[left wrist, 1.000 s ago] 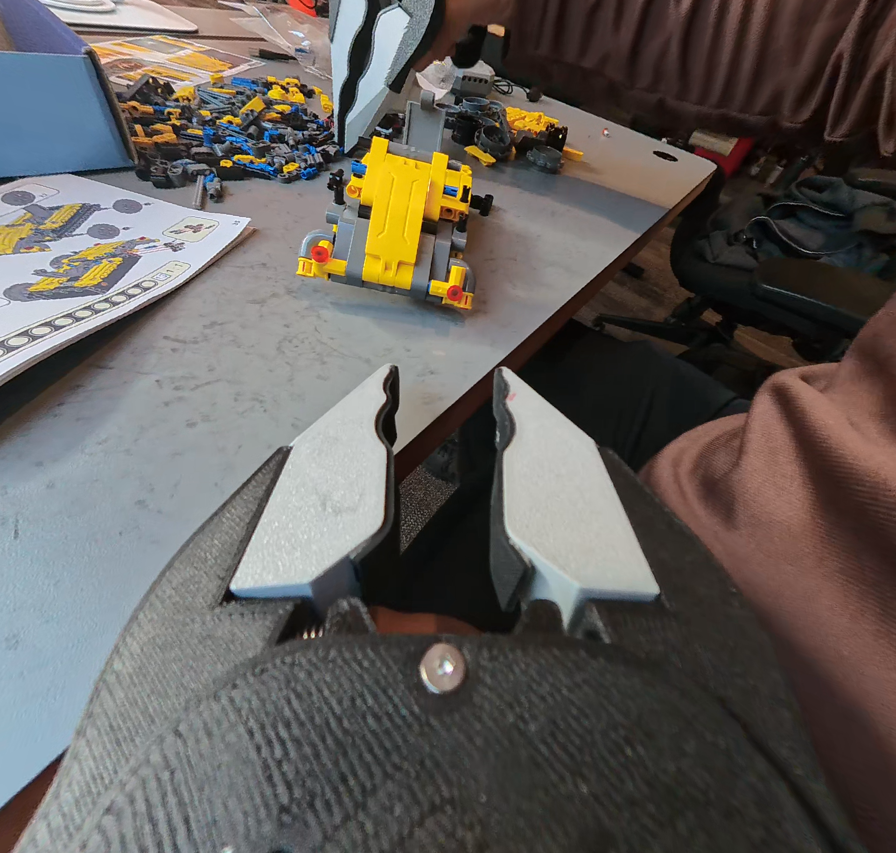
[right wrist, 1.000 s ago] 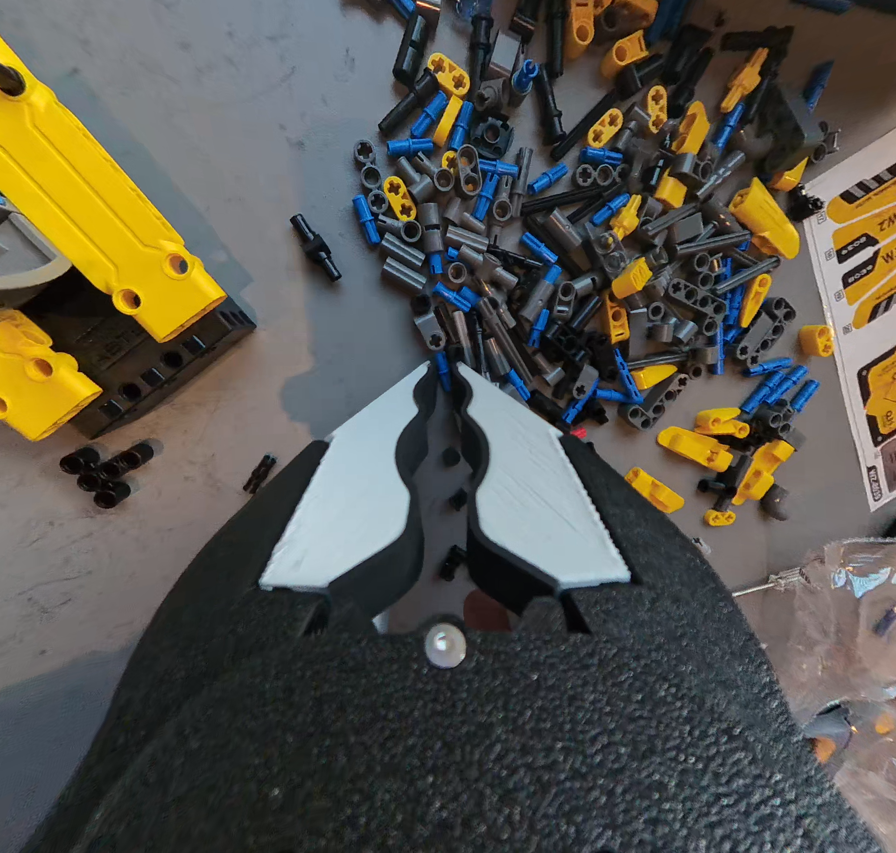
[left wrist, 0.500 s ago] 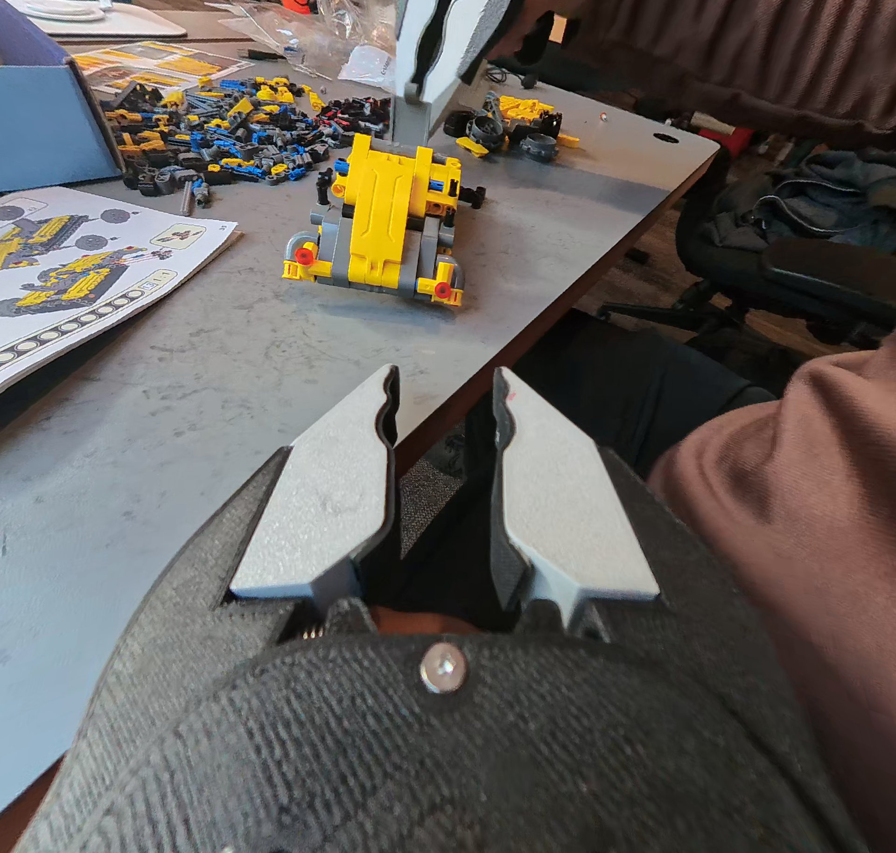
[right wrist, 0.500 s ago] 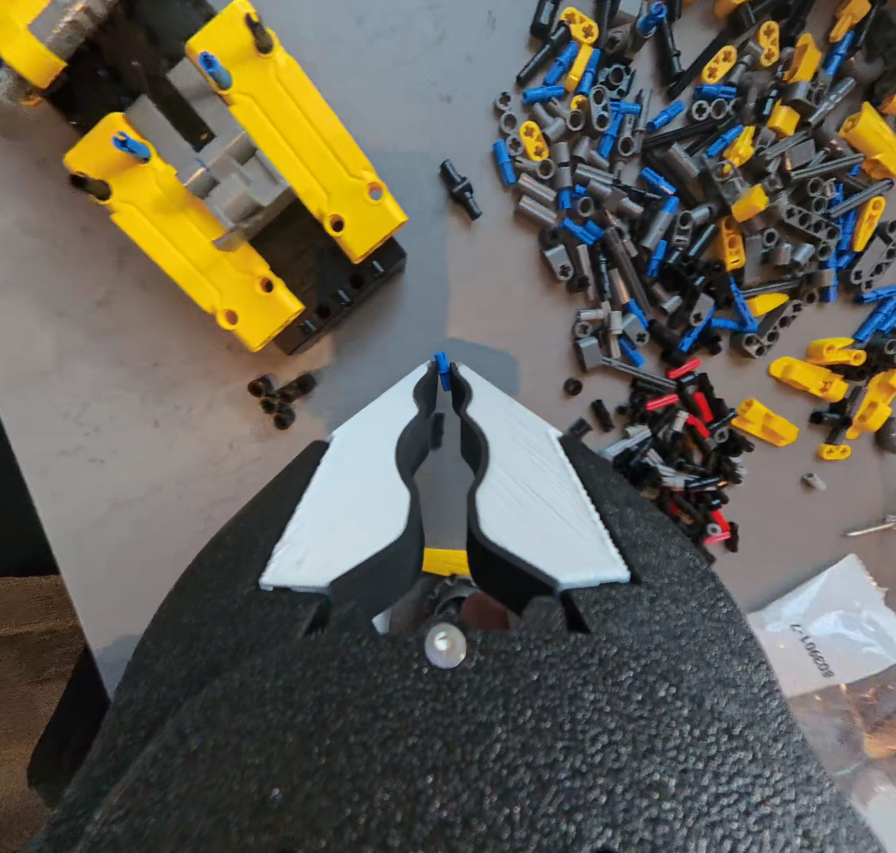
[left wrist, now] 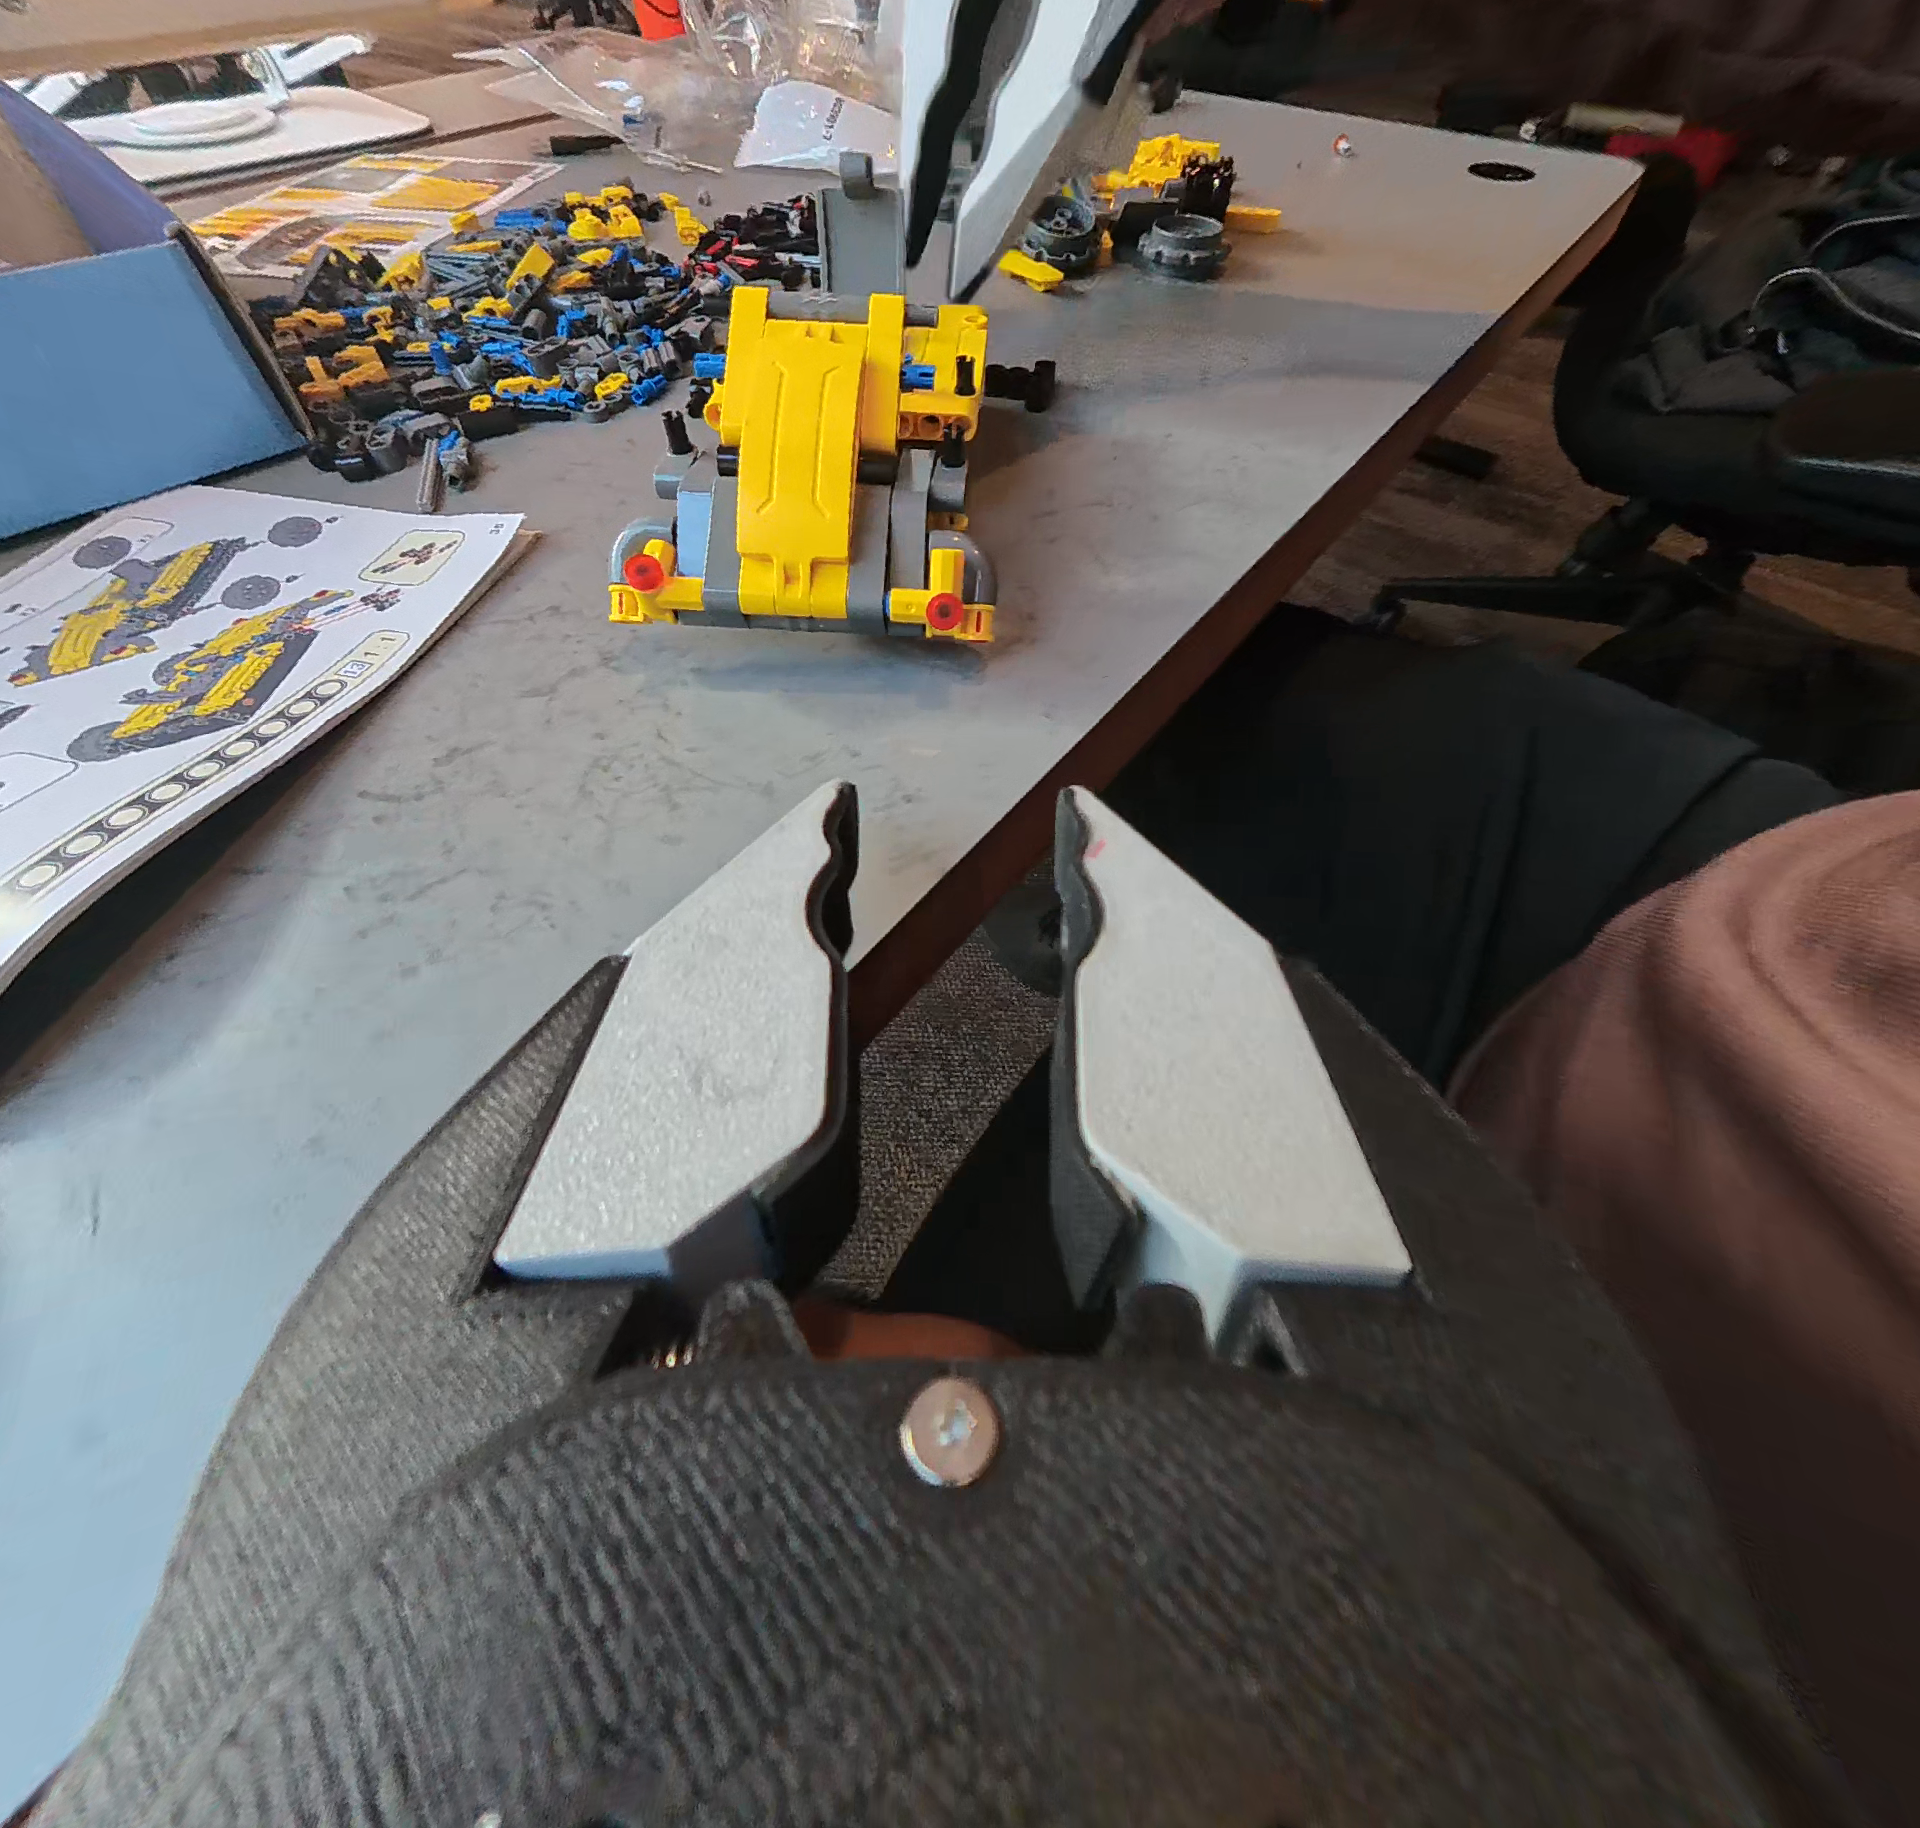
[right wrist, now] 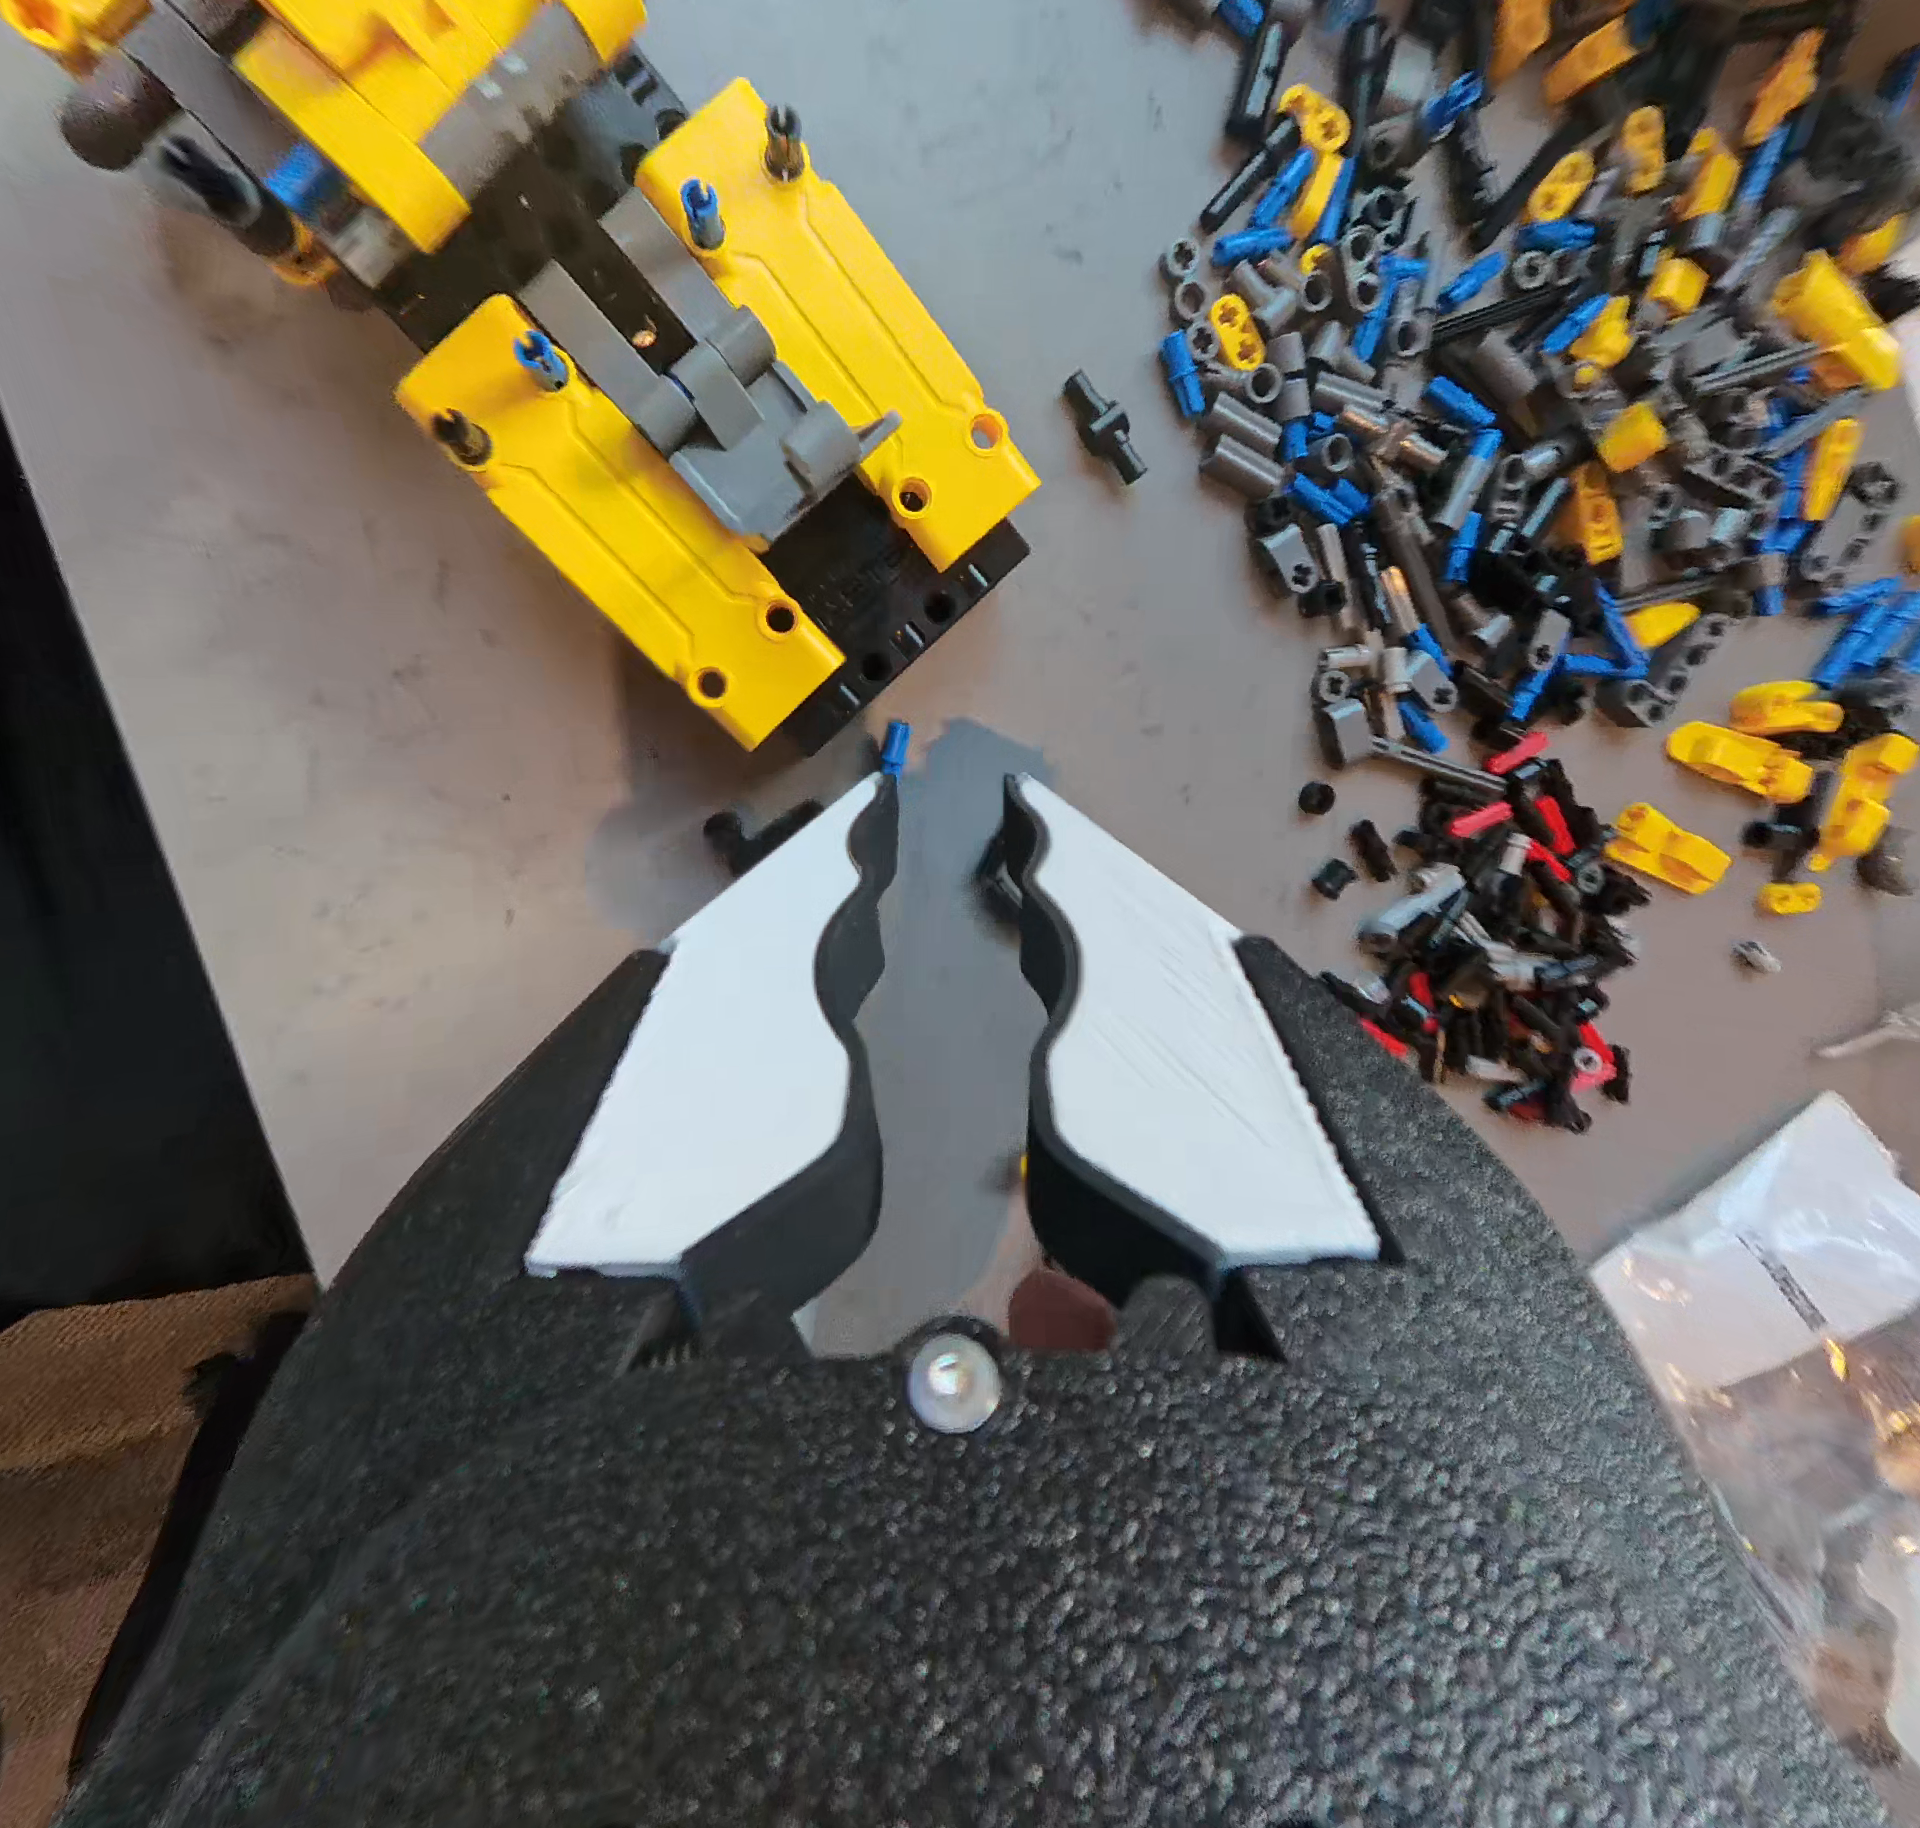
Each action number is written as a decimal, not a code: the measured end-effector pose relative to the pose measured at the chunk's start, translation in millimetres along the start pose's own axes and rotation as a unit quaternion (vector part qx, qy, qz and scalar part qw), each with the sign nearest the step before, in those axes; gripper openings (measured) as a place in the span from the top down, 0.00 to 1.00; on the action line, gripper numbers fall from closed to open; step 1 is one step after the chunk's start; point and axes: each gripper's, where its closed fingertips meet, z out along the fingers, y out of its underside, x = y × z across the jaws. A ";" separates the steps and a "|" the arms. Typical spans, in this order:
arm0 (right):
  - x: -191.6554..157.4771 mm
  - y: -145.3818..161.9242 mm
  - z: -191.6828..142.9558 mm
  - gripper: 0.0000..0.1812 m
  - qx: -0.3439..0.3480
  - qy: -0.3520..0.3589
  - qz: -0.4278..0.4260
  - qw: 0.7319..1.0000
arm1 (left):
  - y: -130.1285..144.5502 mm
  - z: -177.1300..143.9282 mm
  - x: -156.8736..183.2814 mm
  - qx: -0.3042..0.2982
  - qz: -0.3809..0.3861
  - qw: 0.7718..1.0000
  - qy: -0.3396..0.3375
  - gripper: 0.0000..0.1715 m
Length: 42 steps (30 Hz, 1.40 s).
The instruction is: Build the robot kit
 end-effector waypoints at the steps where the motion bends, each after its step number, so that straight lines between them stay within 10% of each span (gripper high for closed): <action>1: 1.8 -0.6 -10.2 0.91 0.009 0.014 0.005 1.000 | 0.0 -0.3 -0.4 0.000 0.006 1.000 -0.004 0.79; 11: -21.2 21.2 -101.8 0.96 0.184 0.130 0.144 0.964 | 0.1 1.2 2.1 -0.002 0.034 0.999 -0.018 0.79; 24: -92.0 29.9 -50.6 0.84 0.245 0.079 0.166 0.952 | -33.6 20.5 -1.0 -0.035 0.012 0.998 -0.048 0.58; 31: -97.0 21.5 -45.6 0.84 0.258 0.062 0.167 0.950 | -35.4 78.1 -23.4 -0.157 0.030 0.987 -0.008 0.42; 42: -98.7 24.3 -42.0 0.85 0.250 0.067 0.153 0.954 | -20.0 77.2 -47.2 -0.223 0.057 0.973 -0.013 0.53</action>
